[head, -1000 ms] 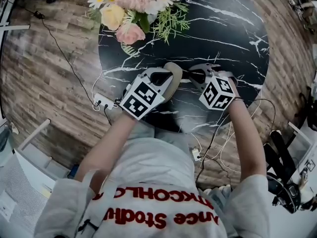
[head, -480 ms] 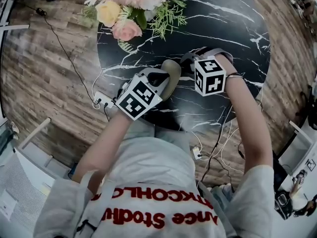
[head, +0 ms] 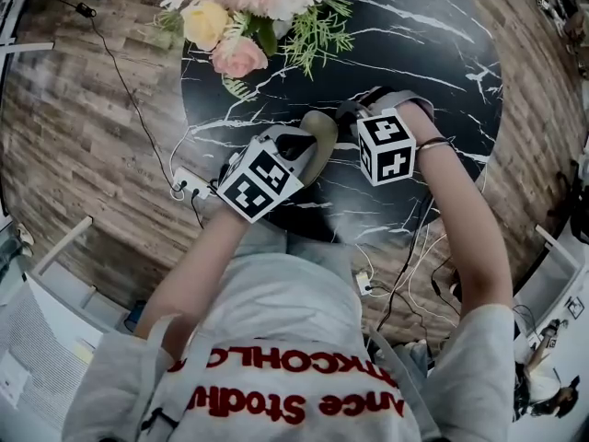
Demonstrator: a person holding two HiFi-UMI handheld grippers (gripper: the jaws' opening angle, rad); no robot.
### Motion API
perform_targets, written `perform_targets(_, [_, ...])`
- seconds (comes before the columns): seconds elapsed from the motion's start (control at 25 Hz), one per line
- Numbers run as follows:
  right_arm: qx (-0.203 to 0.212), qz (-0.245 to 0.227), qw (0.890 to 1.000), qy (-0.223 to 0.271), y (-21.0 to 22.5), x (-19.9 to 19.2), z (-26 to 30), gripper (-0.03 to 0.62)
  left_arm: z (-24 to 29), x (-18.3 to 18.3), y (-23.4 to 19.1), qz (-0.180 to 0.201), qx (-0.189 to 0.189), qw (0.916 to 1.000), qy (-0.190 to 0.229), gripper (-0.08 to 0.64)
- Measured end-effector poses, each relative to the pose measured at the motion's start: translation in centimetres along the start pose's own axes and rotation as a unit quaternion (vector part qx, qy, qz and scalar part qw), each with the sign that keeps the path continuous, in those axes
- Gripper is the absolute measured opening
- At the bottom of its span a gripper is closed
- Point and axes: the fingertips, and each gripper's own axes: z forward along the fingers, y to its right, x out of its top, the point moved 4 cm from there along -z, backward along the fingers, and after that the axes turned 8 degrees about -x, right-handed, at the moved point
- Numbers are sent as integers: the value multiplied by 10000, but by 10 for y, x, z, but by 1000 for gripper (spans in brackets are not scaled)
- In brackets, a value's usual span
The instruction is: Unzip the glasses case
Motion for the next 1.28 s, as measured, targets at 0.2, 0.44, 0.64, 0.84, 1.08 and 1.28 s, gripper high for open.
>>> perform_targets(0.2, [-81, -45, 9999, -84, -5, -1, -1, 33, 1, 0, 2, -35, 37, 10000, 21, 0])
perform_targets(0.44, [-40, -33, 10000, -29, -10, -3, -2, 29, 2, 1, 3, -49, -30, 10000, 70, 0])
perform_targets(0.64, [89, 65, 9999, 110, -14, -4, -4, 23, 2, 1, 3, -93, -82, 9999, 38, 1])
perform_targets(0.84, [24, 582, 9976, 375, -22, -3, -5, 23, 2, -1, 3, -123, -65, 9999, 47, 0])
perform_targets(1.08, [-209, 1123, 9923, 487, -31, 0, -6, 23, 2, 0, 4, -118, -68, 9998, 141, 0])
perform_targets(1.28, [-584, 1959, 9767, 659, -38, 3, -6, 23, 2, 1, 4, -111, -98, 9997, 170, 0])
